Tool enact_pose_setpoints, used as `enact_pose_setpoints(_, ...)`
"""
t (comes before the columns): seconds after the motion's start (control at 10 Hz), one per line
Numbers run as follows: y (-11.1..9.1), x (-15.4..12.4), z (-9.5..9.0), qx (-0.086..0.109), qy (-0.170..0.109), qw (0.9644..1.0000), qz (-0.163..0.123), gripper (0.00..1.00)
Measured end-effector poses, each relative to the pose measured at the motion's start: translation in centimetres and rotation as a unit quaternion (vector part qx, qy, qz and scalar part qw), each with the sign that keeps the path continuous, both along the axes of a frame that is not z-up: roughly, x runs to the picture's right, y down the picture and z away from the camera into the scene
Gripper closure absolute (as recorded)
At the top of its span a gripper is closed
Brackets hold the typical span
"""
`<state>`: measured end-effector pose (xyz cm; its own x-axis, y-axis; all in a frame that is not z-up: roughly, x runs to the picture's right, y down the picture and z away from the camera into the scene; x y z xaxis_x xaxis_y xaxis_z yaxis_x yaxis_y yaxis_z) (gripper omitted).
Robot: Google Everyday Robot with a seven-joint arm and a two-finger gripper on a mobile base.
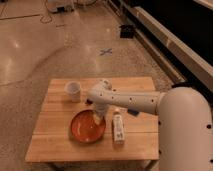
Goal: Pick up the ceramic bowl
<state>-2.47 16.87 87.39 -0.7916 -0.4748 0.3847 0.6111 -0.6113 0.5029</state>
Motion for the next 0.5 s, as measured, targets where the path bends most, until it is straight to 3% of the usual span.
enact_pose_setpoints(0.2, -0.01, -0.1, -0.07, 0.0, -0.001, 1.0, -0.001, 1.0)
enact_pose_setpoints(0.5, -0.15, 0.12, -0.22, 0.0, 0.0, 1.0, -0.002, 1.0)
